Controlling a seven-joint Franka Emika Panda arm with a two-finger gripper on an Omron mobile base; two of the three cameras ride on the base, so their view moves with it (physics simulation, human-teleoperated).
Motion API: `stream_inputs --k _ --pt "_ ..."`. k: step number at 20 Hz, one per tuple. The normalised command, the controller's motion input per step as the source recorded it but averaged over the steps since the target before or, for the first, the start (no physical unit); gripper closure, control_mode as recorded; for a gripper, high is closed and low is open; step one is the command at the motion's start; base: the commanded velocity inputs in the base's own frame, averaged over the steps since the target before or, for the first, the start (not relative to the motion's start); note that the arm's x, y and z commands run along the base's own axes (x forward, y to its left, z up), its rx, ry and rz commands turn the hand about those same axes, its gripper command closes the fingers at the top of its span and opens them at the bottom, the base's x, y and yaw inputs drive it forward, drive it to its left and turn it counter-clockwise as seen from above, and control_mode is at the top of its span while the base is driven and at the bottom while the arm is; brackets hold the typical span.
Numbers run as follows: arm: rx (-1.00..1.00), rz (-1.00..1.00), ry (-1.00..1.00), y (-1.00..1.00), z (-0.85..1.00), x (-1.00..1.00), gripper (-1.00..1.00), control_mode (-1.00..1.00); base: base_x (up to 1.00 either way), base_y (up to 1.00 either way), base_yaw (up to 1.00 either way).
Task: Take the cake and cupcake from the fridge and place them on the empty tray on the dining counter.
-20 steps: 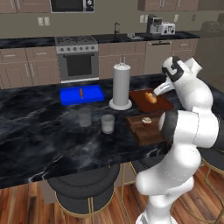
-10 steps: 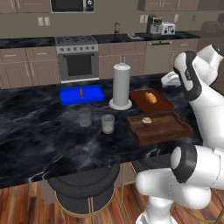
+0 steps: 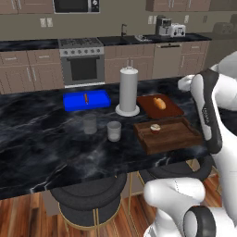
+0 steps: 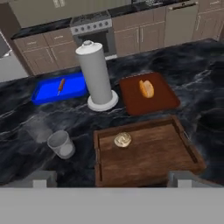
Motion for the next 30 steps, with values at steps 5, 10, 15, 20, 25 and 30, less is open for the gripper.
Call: stream_inputs --k 5,10,15,20,25,30 --pt "0.0 -0.05 -0.03 0.2 0.61 -1.0 -1.0 -1.0 0.0 0.0 0.0" --pt "0.0 0.01 -0.03 0.16 0.88 -0.97 -1.0 -1.0 0.0 0.0 0.0" --pt "0.0 0.12 -0.17 0.04 0.6 -0.99 -1.0 -1.0 0.0 0.0 0.0" --pt "-0.15 0.02 -0.11 0.33 0.08 -0.64 -1.0 -1.0 0.0 0.0 0.0" --pt "-0.29 0.0 -0.09 0.93 -0.1 -0.08 -1.0 -1.0 0.0 0.0 0.0" --pt "-0.09 0.0 -0.03 0.4 0.0 -0.21 -1.0 1.0 -0.6 0.6 0.04"
